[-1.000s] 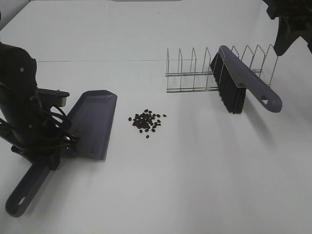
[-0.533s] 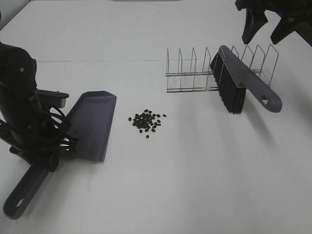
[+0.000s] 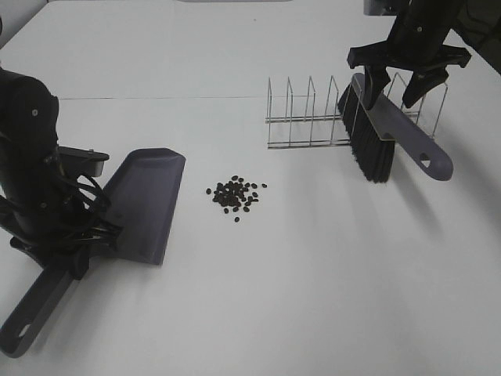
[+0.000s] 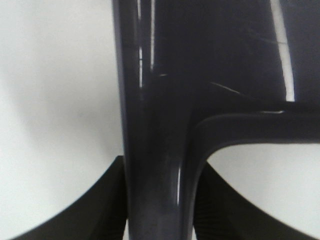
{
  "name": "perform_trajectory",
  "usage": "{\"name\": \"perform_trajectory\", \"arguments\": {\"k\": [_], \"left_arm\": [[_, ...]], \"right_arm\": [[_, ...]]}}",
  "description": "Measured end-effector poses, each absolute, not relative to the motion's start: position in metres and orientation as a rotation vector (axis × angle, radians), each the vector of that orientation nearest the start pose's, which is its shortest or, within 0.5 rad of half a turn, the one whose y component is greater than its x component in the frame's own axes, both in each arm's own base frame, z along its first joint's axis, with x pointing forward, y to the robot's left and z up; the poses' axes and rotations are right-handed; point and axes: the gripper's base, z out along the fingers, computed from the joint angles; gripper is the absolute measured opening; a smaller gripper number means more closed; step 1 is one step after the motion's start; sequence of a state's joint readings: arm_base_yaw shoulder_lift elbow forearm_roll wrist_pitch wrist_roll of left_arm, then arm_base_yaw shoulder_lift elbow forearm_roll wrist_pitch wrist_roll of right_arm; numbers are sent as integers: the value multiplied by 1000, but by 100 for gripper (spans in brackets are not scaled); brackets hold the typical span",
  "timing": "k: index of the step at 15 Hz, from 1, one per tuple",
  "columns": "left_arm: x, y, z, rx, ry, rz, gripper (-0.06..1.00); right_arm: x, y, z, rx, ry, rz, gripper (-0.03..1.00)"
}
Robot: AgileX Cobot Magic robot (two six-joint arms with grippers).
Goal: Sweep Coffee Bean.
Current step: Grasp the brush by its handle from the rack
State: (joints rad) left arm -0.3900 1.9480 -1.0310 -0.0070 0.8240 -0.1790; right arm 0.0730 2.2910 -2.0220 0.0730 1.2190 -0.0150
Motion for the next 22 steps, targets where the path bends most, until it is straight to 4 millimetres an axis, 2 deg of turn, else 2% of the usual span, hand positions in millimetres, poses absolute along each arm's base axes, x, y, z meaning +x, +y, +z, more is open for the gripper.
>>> {"name": "perform_trajectory", "arguments": {"k": [3,7,10,17,18,21,22], "left_arm": [[294,-121,110,339,3203,38,31],[293,-121,111,341,3208,40,31],[293,-120,111,347,3212,42,31],[293,-120,111,347,3217,44,31],[292,-120,111,348,3221,46,31],[292,-120,111,351,3222,47,31],[292,-120,111,354,3222,47,31]], "right_arm": [[481,44,191,-92,2982,148,56],[484,47,158,-70,3048,202,58],[484,47,155,-59,3055,201,65],[485,46,133,-61,3100,180,62],[485,46,133,-52,3101,180,58],[485,45,134,-55,3097,172,29],[485,43,134,-38,3099,162,29]]}}
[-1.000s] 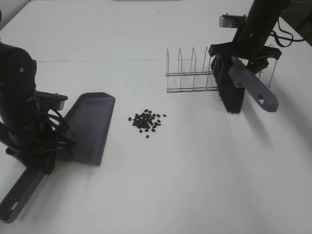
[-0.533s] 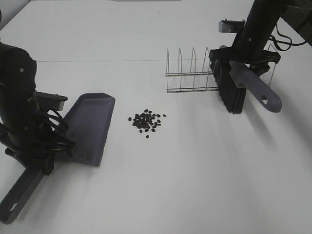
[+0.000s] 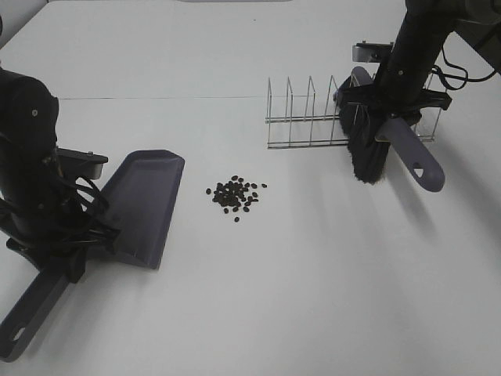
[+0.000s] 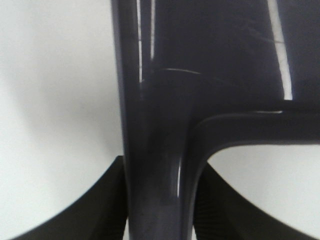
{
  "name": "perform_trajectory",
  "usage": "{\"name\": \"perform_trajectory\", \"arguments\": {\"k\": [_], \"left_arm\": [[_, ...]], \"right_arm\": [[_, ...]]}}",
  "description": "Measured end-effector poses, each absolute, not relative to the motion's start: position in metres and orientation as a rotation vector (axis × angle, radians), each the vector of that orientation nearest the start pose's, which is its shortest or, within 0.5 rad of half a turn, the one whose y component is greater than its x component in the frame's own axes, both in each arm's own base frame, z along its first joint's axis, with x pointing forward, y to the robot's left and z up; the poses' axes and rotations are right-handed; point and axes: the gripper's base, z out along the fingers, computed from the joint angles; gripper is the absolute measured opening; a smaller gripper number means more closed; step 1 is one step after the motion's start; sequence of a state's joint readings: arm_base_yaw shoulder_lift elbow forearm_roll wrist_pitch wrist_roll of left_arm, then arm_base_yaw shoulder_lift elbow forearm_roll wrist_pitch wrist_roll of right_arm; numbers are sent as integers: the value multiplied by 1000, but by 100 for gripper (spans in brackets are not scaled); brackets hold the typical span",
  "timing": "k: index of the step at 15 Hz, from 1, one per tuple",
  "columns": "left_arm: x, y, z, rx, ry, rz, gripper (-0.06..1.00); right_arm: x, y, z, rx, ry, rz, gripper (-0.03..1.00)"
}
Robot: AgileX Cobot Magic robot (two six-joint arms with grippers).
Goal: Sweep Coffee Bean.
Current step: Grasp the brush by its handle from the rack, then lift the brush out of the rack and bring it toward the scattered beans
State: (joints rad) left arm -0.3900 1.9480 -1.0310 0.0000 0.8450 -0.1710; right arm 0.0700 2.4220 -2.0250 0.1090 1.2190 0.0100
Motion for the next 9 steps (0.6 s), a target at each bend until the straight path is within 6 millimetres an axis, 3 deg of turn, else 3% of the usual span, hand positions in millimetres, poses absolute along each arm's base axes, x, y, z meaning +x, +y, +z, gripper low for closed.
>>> {"name": "perform_trajectory", "arguments": {"k": [6,9], "left_arm": [[292,-120,111,350,3224,48,31],[294,-121,111,296,3210,41,31]], "right_arm": [[482,43,142,-54,3092,161,29],[459,43,186,-29,3055,168,29]]}}
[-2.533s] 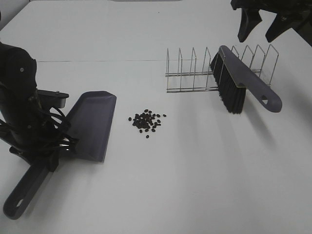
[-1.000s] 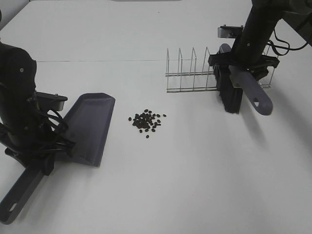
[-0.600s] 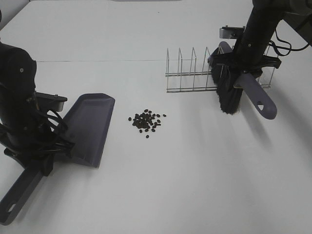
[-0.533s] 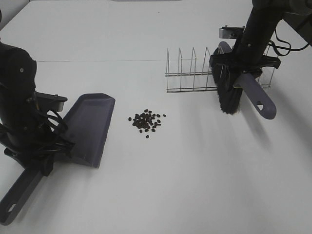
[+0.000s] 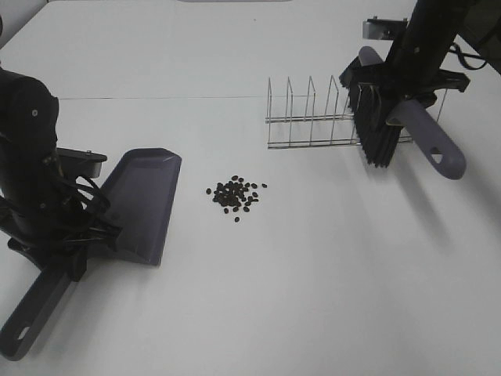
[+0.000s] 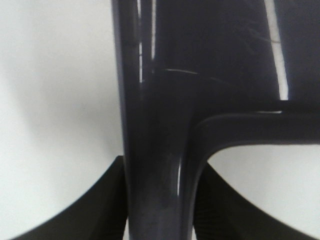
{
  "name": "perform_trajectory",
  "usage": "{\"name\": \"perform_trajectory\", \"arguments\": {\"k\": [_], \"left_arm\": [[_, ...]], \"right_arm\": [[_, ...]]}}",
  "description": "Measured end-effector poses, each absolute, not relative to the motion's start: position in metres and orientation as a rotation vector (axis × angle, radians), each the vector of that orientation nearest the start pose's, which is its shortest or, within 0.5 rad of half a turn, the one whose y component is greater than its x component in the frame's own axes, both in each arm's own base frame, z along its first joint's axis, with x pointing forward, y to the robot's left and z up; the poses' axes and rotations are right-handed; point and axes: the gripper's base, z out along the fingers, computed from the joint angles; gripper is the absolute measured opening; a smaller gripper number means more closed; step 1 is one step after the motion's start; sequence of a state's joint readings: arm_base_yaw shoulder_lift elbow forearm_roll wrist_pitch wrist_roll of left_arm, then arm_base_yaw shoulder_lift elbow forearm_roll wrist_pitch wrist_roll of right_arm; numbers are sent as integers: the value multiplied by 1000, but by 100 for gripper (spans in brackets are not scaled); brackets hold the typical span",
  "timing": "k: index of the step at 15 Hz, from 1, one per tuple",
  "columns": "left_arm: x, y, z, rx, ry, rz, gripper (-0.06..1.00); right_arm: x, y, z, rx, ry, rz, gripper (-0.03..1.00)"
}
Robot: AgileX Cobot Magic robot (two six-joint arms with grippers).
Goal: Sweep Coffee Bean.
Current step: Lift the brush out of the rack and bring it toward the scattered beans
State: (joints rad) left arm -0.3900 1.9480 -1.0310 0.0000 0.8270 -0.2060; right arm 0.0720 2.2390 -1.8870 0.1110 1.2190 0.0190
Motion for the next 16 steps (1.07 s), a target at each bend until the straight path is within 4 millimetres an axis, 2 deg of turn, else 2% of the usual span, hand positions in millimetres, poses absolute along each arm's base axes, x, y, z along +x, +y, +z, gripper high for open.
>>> {"name": "perform_trajectory", "arguments": {"k": [3,5,6,9,13,16], "left_arm": [[299,-126,110,279,3142,6,31],[295,-136,110,328,3129,3,31],[293,-140,106,342,3137,8,31],[294,-140,97,344,3155,18,31],[299,-143,93,390,3171,29,31],[301,-151,91,480,3158,48,31]], "right_arm": [[418,52,223,-77,3045,31,29],[390,72,231,-141,3058,-10,29],[378,85,223,-183,3084,-40,29],[373,92,204,-163,3045,-113,29],[378,98,204,-194,2954,-196,29],[369,124,192,-342,2973,-310,29]]}}
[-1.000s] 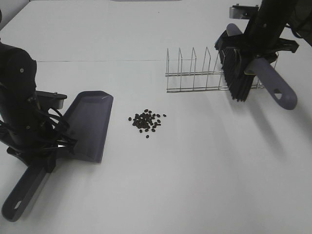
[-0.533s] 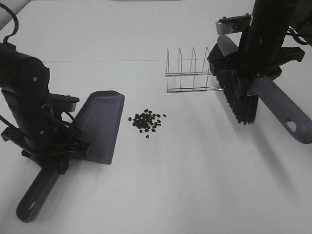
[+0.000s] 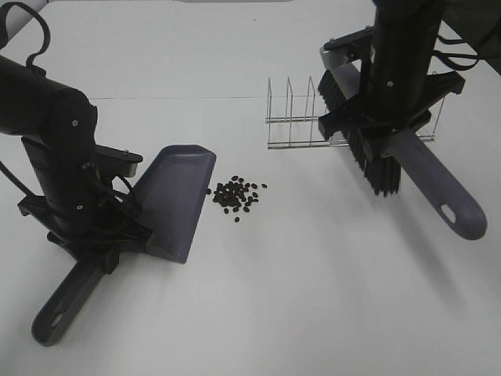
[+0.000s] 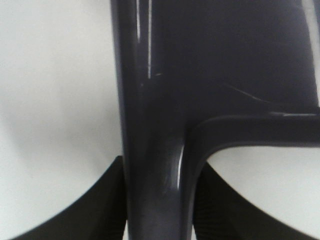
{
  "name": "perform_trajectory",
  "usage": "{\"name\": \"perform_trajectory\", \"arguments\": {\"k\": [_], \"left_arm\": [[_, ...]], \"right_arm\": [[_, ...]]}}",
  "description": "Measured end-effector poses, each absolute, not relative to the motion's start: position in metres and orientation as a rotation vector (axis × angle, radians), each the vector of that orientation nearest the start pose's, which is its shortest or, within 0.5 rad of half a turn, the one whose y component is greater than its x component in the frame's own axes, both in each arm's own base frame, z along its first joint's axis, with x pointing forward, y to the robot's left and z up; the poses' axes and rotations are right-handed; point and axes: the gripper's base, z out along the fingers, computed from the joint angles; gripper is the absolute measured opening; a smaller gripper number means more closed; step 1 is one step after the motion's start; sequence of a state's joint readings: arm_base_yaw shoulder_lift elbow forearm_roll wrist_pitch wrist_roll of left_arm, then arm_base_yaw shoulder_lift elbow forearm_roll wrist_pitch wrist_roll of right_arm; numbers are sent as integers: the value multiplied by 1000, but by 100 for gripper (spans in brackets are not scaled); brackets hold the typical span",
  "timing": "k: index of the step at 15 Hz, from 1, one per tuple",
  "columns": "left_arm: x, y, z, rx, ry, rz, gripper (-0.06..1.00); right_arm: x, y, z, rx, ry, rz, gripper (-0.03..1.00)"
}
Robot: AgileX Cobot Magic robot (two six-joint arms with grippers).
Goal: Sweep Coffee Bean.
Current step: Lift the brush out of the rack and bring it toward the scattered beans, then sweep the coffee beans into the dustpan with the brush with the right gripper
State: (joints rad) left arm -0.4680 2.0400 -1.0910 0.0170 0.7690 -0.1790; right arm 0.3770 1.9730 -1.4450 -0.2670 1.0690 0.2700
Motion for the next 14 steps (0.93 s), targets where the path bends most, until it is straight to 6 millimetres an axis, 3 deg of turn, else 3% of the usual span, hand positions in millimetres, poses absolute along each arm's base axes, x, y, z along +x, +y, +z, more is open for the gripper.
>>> {"name": "perform_trajectory", "arguments": {"k": [4,6,8,14], "left_arm": [[301,-151,90,504,3149,64,31],[302,-151,90,516,3142,68,31],[303,-151,88,549,3134,79,31],[305,-152,86,595,3136,96,31]], "right_arm": [[363,154,148,-370,3035,-430,29],[362,160,137,-369,3050,-453,29],[357,179,128,-410,3048,-460,29],[346,256,98,-456,3128,-234,29]]}}
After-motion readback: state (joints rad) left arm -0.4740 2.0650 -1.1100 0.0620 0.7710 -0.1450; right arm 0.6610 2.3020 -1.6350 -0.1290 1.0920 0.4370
